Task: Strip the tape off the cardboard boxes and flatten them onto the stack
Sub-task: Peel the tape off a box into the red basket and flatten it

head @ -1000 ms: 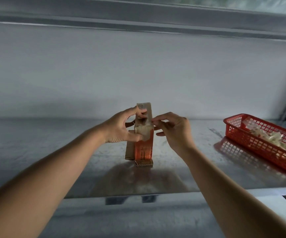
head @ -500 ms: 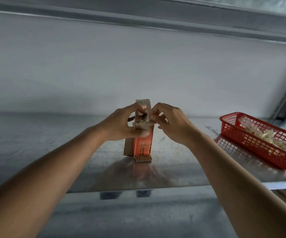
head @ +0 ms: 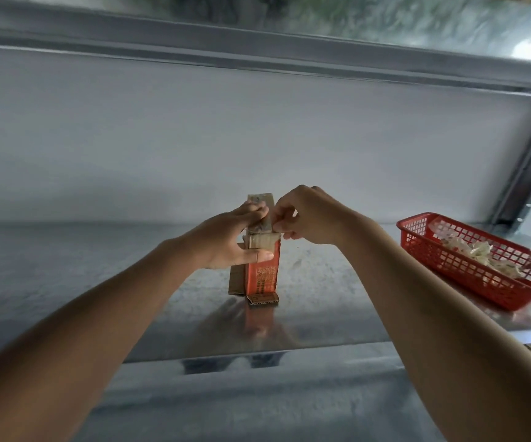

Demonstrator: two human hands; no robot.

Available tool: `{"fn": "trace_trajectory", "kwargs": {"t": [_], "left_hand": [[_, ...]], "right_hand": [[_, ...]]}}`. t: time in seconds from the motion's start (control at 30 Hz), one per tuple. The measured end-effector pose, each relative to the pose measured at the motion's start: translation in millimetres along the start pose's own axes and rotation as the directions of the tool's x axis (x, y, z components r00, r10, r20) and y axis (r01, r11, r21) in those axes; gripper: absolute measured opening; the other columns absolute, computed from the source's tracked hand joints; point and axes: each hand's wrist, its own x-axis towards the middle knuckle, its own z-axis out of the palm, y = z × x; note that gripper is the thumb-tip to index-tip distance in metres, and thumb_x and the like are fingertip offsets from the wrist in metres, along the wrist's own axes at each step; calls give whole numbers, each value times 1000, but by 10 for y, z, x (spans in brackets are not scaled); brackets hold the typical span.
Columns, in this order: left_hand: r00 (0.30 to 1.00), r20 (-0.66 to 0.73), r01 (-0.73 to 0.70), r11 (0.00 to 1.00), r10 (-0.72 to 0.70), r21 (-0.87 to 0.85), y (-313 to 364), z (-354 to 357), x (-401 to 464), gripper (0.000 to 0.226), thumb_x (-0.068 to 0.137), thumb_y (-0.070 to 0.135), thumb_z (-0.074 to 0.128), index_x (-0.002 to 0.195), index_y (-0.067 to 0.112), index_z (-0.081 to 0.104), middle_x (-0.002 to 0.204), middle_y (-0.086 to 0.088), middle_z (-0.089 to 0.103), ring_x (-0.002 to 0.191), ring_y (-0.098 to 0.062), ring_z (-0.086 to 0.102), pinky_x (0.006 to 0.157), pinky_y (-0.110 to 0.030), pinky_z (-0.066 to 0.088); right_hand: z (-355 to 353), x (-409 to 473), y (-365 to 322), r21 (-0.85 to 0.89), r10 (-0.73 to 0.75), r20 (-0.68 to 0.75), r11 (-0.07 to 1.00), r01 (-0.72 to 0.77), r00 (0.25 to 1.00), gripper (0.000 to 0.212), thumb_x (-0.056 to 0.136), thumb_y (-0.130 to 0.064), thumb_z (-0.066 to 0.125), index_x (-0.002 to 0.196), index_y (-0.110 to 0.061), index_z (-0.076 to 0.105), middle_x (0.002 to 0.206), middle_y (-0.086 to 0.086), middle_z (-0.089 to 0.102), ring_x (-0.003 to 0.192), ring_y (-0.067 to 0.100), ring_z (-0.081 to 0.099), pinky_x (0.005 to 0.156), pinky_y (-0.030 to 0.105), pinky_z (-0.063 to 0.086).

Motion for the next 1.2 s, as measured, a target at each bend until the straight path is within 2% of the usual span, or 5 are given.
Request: {"fn": "trace_trajectory", "kwargs": {"t": [0.5,0.83,0.93,1.07,1.2], "left_hand": [[1000,-6,6,999,-6,-43,-52,57,36,104,85,68,69,165,35,12,171,18,3,157,-8,13,120,-26,16],[999,-45,12,992,-18,-122,-83,82,74,101,81,67,76,163,35,27,169,18,18,155,-5,14,120,-25,15],[994,-108,8,990,-23,-138,-84,114,109,100,67,82,73,149,30,50,143,25,46,146,-10,28,122,-41,28],[973,-231,-18,993,-10,-120,46,143,111,106,49,83,65,139,28,60,121,24,48,128,-7,31,107,-26,34],[964,-264,42,998,-29,44,134,264,243,74,50,89,62,108,43,61,108,23,51,119,-13,43,106,-29,36]], "right_hand": [[140,0,-117,-293,64,96,956,-34,993,23,99,3,42,101,-15,55,100,6,59,81,19,54,61,25,40],[355,-190,99,142,34,-316,990,12,948,9,96,-31,71,103,-27,75,96,-12,71,86,4,68,75,25,55],[421,-249,17,56,-63,-358,994,89,931,19,84,-51,79,94,-36,78,101,-14,63,88,3,62,74,25,53],[441,-289,-86,10,-37,-404,999,44,914,24,78,-55,81,87,-33,78,96,-12,65,91,9,61,73,37,55],[391,-354,-173,-64,1,-435,997,-32,900,20,84,-51,72,89,-32,79,96,-15,69,95,12,63,71,34,54]]}}
